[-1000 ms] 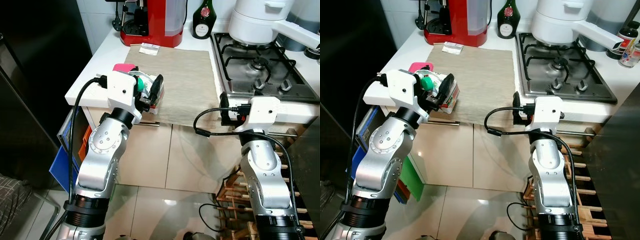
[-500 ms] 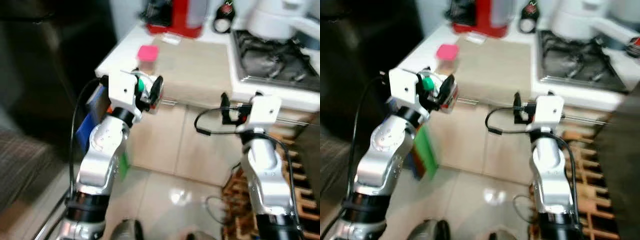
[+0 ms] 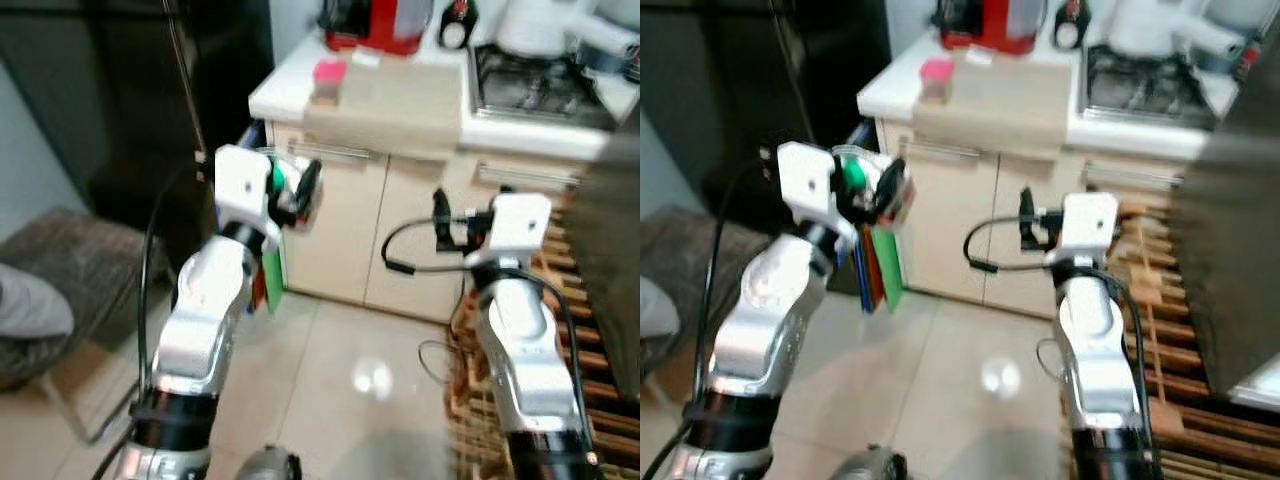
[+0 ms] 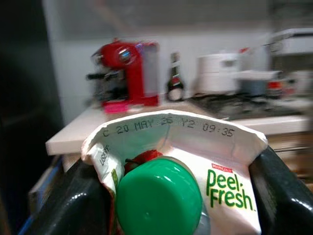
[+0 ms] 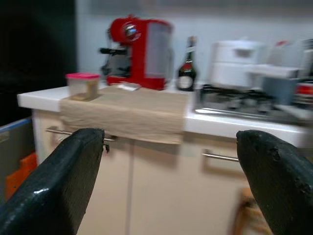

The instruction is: Restocking fridge

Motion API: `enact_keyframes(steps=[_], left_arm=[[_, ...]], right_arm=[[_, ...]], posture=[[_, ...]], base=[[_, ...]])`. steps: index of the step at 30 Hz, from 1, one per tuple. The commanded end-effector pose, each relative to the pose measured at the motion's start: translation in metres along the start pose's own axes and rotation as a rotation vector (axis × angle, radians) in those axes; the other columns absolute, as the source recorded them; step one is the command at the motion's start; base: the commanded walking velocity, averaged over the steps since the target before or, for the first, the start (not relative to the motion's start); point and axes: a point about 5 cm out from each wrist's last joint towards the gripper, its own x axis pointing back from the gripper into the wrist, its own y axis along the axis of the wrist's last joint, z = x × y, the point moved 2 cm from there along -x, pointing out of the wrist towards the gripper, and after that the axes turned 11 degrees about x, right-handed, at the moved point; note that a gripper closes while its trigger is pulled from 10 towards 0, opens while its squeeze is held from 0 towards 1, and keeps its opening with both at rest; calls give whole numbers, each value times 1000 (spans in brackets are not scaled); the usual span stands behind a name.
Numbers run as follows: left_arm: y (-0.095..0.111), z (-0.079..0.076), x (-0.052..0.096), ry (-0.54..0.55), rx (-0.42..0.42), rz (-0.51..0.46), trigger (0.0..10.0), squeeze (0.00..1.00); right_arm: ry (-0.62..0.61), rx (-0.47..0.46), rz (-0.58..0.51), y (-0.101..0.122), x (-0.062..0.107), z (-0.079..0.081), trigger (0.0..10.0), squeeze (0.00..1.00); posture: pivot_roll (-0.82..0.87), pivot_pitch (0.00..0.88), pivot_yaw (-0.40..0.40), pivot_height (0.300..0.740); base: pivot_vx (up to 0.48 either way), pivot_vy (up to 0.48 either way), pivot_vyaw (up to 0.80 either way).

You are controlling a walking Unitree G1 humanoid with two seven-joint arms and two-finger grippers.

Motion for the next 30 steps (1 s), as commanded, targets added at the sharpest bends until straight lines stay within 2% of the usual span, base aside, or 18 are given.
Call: enact_keyframes(steps=[1, 5, 11, 16, 17, 30], left_arm=[[5, 2, -2, -6, -9, -15, 10000, 0], [3, 2, -1, -4, -5, -10, 10000, 0], [-3, 7, -1, 28, 21, 14, 10000, 0], [-11, 15, 1, 79, 36, 45, 10000, 0], [-18, 24, 4, 138, 61, 68, 10000, 0], [-20, 17, 6, 117, 33, 55, 10000, 0]], right_arm=[[-7, -7, -11, 3, -2, 0, 10000, 0], [-5, 2, 1, 1, -1, 0, 10000, 0], [-11, 7, 20, -4, 0, -2, 10000, 0], [8, -2, 10, -3, 1, 1, 10000, 0], [21, -2, 7, -2, 1, 3, 10000, 0], [27, 3, 14, -5, 1, 3, 10000, 0]], posture=[[-53, 0, 27, 740], [-54, 0, 27, 740], [-56, 0, 28, 740], [-58, 0, 32, 740], [-58, 0, 33, 740], [-60, 0, 30, 740]], base=[[0, 0, 0], [0, 0, 0], [0, 0, -800], [0, 0, -160], [0, 0, 0], [0, -419, 0]])
